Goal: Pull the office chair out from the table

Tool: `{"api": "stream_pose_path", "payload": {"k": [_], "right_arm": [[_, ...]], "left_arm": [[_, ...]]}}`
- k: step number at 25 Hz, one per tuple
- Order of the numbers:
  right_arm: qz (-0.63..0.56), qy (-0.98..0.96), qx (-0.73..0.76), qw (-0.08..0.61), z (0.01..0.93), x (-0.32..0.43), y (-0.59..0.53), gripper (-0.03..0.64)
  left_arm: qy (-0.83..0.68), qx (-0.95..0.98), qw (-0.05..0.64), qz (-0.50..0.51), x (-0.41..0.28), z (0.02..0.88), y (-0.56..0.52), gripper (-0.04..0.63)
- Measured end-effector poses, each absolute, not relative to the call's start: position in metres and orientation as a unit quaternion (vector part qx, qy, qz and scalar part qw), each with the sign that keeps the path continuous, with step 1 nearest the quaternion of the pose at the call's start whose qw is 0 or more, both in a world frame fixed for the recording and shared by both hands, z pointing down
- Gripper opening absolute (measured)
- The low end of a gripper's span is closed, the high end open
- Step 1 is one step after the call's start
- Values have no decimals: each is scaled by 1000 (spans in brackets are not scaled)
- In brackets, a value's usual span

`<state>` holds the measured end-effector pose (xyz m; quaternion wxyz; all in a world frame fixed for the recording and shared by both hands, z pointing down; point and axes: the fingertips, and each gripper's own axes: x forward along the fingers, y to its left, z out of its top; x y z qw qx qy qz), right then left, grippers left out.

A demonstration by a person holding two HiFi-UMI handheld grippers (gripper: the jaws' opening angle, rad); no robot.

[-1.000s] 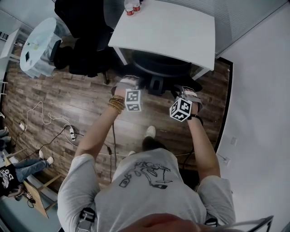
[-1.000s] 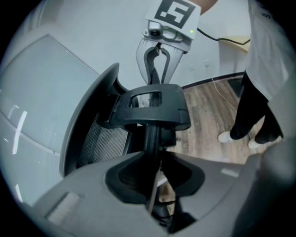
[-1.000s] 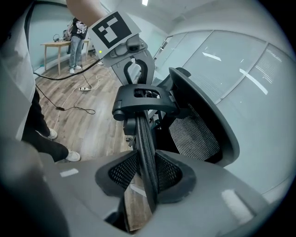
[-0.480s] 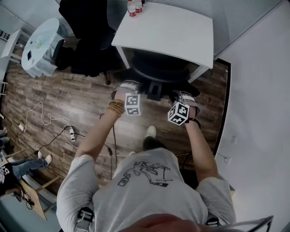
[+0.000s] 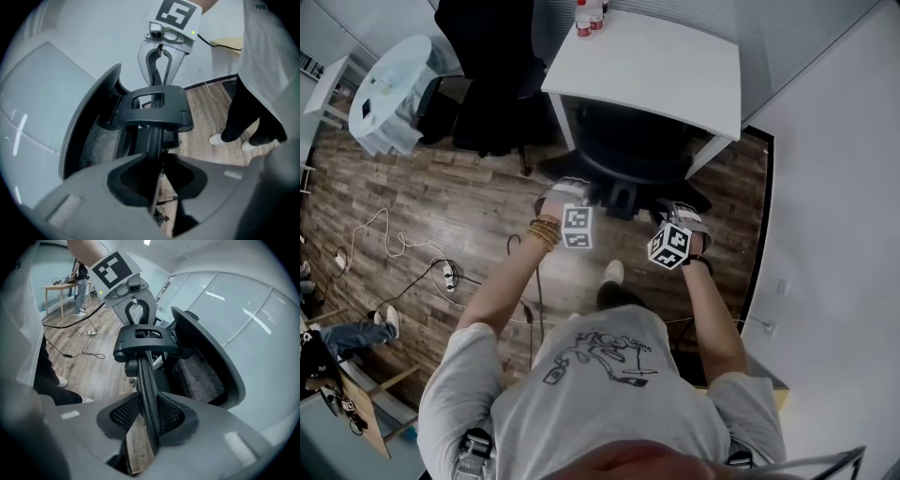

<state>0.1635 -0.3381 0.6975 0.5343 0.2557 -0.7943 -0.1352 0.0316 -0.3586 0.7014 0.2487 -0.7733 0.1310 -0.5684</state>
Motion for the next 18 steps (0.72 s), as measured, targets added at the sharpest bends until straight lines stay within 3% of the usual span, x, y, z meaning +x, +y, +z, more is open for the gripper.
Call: {"api": "stream_pose_path", "payload": {"k": [18], "right_arm": [[-122, -789, 272, 537, 699, 115, -226, 117]], "left_arm": [[134, -775, 248, -566, -15, 702, -257, 110]]}}
